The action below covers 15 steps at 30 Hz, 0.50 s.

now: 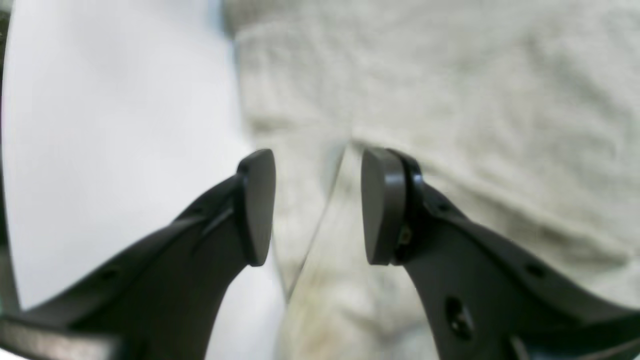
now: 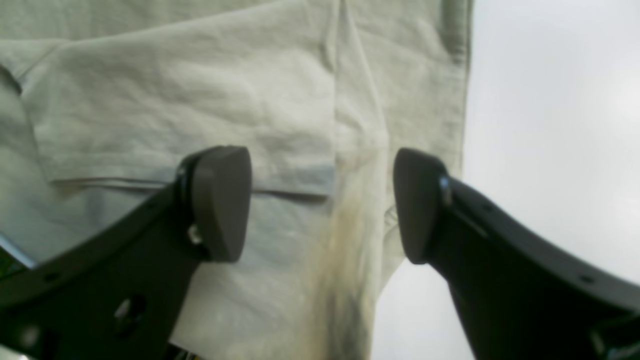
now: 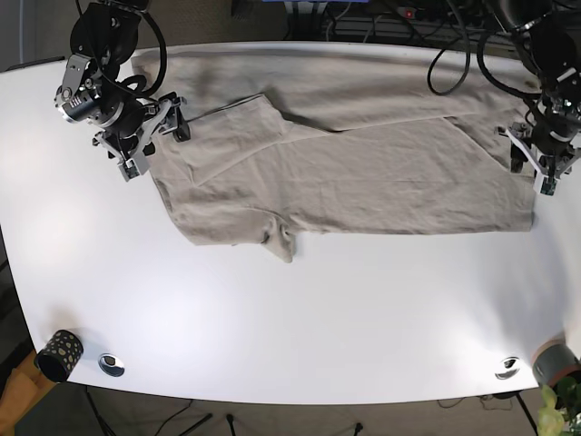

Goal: Fold the T-shirt properly
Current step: 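Release the edge and move both grippers onto the shirt's side edge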

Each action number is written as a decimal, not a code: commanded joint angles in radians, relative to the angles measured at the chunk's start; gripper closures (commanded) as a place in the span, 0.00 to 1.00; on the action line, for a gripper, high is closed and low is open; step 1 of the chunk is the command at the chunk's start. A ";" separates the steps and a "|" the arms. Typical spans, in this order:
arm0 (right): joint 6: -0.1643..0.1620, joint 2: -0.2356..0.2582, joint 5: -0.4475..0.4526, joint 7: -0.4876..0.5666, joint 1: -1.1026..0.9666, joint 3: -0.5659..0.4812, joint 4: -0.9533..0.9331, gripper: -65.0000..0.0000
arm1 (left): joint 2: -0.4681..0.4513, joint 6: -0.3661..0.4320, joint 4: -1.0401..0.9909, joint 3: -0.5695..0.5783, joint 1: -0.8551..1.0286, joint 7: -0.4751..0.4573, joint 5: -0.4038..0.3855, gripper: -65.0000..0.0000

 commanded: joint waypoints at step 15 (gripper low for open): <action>0.002 0.008 0.015 0.015 0.003 0.002 0.017 0.34 | -0.023 0.002 -0.198 0.087 -0.082 -0.019 -0.006 0.59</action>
